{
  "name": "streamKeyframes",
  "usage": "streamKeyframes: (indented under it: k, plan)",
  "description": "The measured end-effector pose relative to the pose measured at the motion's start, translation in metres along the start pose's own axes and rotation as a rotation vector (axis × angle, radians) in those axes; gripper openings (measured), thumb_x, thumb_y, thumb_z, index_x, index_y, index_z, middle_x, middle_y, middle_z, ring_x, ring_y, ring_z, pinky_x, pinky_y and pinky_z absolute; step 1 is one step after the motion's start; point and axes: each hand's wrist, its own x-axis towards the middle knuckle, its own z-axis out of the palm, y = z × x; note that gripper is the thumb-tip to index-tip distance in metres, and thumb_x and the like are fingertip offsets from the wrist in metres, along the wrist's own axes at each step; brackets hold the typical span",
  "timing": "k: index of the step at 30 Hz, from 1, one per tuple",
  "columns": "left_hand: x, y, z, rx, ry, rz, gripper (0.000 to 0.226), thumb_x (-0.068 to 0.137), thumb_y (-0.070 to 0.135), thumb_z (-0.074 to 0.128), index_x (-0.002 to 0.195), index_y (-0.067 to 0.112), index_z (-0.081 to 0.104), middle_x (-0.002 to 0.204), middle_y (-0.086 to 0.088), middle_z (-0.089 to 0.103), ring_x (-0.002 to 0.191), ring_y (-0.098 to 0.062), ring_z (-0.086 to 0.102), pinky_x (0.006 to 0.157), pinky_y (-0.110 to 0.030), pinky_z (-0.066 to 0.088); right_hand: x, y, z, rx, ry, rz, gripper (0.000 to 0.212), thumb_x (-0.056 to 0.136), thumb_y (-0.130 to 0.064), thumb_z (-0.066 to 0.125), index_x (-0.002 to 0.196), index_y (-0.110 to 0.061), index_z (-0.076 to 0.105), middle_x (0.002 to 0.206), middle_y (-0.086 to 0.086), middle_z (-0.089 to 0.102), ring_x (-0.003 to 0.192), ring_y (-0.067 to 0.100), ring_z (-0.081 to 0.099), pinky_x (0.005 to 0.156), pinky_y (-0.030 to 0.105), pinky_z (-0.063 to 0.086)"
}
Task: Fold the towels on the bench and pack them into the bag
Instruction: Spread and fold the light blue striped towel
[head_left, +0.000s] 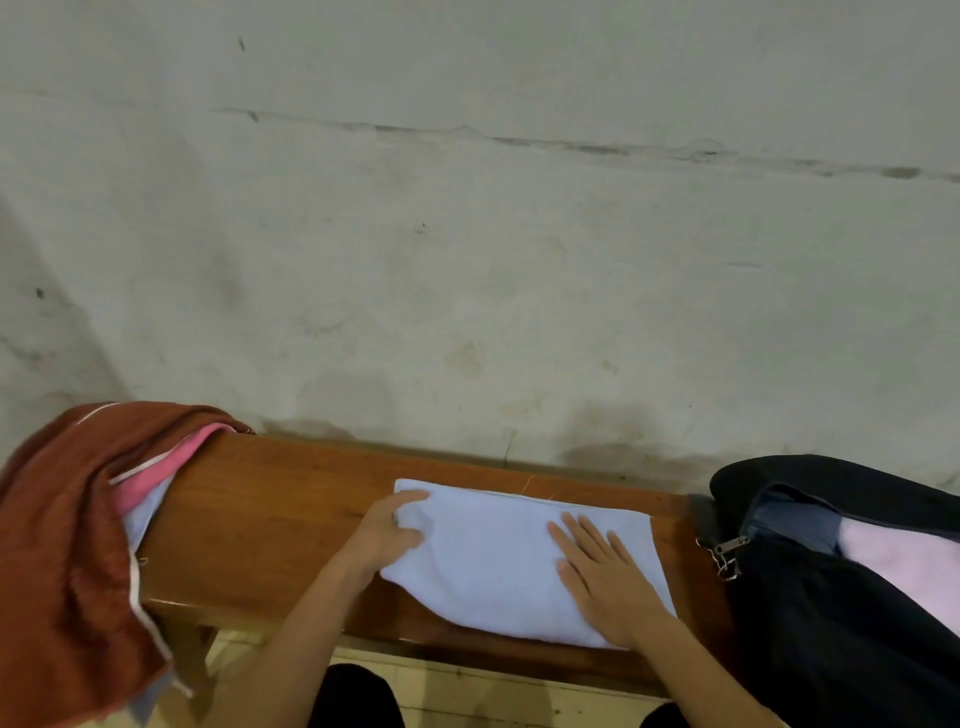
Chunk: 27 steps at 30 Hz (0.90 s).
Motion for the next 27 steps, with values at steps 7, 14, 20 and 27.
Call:
streamKeyframes:
  k: [7, 14, 20, 27]
  plan:
    - [0.005, -0.008, -0.008, -0.068, -0.05, -0.048, 0.065, 0.092, 0.002, 0.059, 0.146, 0.033, 0.043, 0.151, -0.007, 0.034, 0.122, -0.022, 0.047, 0.077, -0.021, 0.048, -0.002, 0.013, -0.01, -0.048, -0.153, -0.002, 0.106, 0.074, -0.095, 0.021, 0.152, -0.039, -0.022, 0.157, -0.014, -0.035, 0.144, 0.009, -0.034, 0.12, 0.043, -0.018]
    - [-0.023, 0.006, -0.025, -0.6, -0.01, -0.076, 0.061, 0.093, -0.004, 0.058, 0.144, 0.027, 0.049, 0.134, -0.006, 0.052, 0.114, -0.03, 0.059, 0.086, -0.043, 0.057, 0.014, -0.018, -0.011, -0.069, -0.191, -0.007, 0.126, 0.061, -0.102, 0.035, 0.152, -0.039, -0.023, 0.154, -0.016, -0.037, 0.144, 0.013, -0.035, 0.116, 0.056, -0.02]
    - [-0.043, 0.035, -0.036, -0.663, -0.038, 0.059, 0.064, 0.088, 0.0, 0.066, 0.142, 0.03, 0.049, 0.126, 0.003, 0.06, 0.107, -0.021, 0.067, 0.077, -0.035, 0.06, 0.022, -0.048, -0.008, -0.05, -0.217, 0.008, 0.132, 0.055, -0.104, 0.038, 0.15, -0.04, -0.027, 0.156, -0.012, -0.038, 0.142, 0.015, -0.038, 0.112, 0.06, -0.024]
    - [-0.051, 0.066, -0.023, -0.554, -0.078, 0.175, 0.062, 0.091, 0.0, 0.064, 0.142, 0.034, 0.05, 0.136, 0.006, 0.054, 0.114, -0.013, 0.061, 0.085, -0.03, 0.057, 0.033, -0.088, -0.013, -0.085, -0.343, 0.01, 0.132, 0.049, -0.103, 0.042, 0.141, -0.05, -0.037, 0.151, -0.005, -0.047, 0.139, 0.031, -0.044, 0.102, 0.077, -0.018]
